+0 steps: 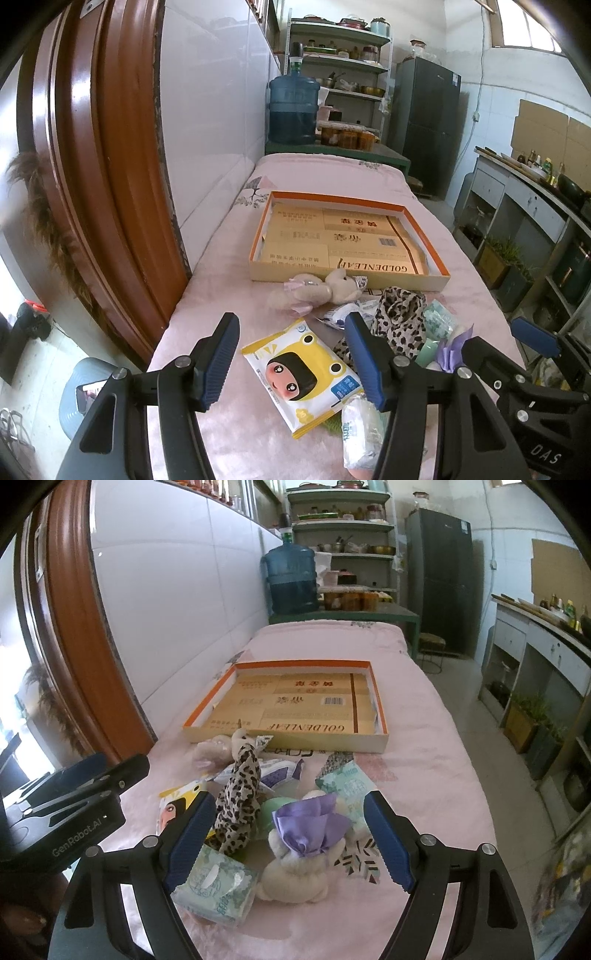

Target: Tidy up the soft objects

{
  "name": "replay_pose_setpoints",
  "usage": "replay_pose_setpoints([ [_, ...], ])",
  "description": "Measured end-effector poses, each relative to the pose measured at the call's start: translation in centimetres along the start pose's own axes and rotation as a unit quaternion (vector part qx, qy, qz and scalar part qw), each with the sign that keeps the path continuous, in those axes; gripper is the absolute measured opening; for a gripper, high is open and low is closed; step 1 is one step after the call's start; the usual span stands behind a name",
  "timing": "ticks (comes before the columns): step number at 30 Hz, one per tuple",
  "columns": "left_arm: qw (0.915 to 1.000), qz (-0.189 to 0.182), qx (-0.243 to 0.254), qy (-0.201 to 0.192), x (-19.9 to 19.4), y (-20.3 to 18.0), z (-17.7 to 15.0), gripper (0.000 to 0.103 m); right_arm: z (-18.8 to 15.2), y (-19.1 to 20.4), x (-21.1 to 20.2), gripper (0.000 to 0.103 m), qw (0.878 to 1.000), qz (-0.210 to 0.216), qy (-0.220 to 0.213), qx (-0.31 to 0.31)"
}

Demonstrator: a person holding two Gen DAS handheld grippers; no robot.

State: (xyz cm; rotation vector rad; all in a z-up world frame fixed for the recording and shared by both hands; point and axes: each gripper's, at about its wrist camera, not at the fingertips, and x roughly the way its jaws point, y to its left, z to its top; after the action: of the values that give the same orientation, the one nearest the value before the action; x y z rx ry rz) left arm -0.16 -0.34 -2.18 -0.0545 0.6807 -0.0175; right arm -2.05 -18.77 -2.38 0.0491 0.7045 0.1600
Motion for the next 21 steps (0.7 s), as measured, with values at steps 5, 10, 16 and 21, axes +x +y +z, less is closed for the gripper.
replay_pose_setpoints([
  [5,1.0,0.001,0.0,0.0,0.04,-0.07,-0.1,0.059,0.04,0.08,0.15,0.083,1.0,0.002,0.002,0.0],
  [10,1.0,0.001,0.0,0.0,0.04,-0.08,-0.06,0.059,-0.06,0.04,0.15,0.083,1.0,0.004,0.004,0.0],
  [16,1.0,0.0,-0.001,0.001,0.06,-0.05,-0.02,0.059,-0.11,0.02,0.17,0.083,1.0,0.005,0.005,0.001],
  [21,1.0,0.004,-0.002,-0.002,0.12,0.17,-0.07,0.06,-0.38,-0.22,0.06,0.083,1.0,0.006,0.007,0.002],
])
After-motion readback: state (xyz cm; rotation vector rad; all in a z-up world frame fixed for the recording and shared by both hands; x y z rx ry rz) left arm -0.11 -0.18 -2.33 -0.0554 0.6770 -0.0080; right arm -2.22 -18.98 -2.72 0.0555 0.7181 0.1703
